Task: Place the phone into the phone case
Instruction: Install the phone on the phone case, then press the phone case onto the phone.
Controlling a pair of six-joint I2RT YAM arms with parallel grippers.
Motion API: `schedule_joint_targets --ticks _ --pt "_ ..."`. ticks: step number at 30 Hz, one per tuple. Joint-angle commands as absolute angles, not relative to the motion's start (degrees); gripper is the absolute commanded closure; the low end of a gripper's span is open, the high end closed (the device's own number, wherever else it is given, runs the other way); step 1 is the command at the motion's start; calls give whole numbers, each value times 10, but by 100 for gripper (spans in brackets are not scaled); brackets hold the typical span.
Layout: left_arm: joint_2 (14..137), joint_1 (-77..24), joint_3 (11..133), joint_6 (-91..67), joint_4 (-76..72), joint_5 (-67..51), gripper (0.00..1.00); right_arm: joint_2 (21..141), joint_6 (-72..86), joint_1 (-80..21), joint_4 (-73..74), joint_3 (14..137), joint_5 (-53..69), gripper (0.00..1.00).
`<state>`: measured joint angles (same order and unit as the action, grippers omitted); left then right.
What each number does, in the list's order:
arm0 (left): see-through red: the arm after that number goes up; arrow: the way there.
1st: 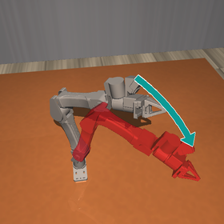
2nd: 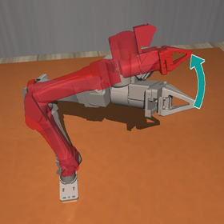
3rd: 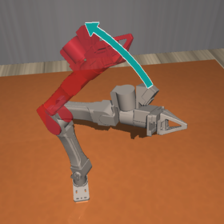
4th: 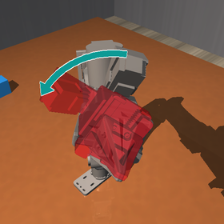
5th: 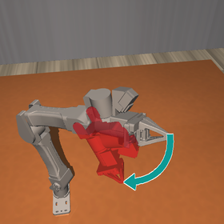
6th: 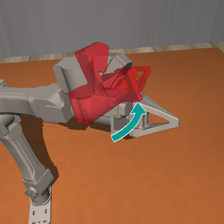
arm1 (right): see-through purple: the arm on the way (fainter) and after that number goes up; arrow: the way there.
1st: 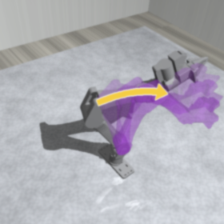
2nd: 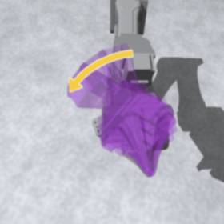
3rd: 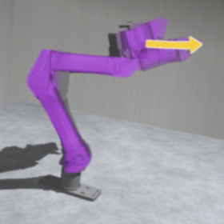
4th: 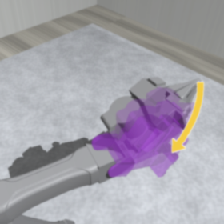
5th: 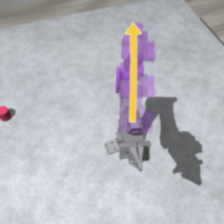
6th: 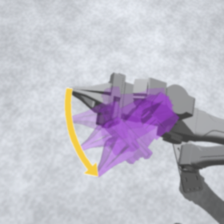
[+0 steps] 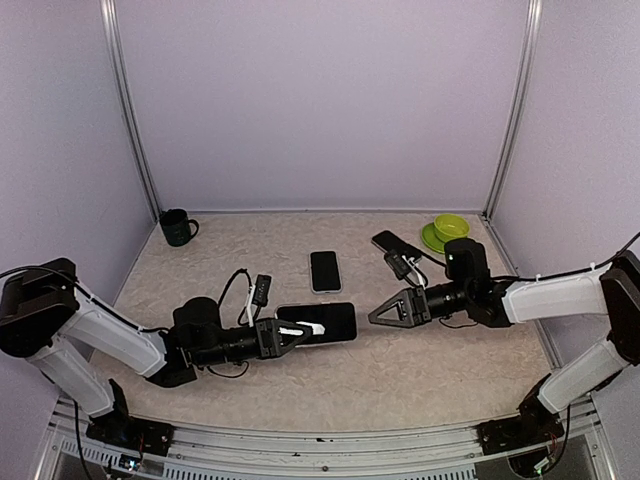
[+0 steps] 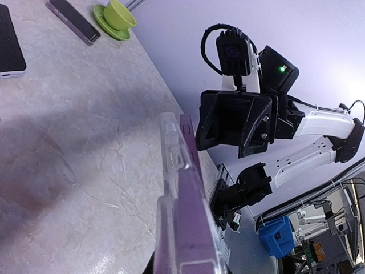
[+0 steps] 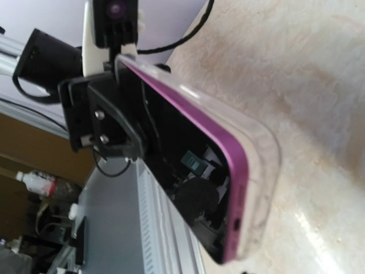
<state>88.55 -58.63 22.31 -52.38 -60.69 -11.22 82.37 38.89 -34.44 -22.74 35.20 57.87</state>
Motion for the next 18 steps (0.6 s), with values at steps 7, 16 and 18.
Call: schedule_joint_targets --ticks 7,16,18 --pt "853 -588 227 -488 -696 -184 100 799 366 -339 -259 313 622 47" --pt "893 -595 240 -507 -769 -245 100 809 461 -340 -409 295 672 27" --pt "902 -599 246 -510 -781 -258 100 814 467 -340 -412 300 676 28"
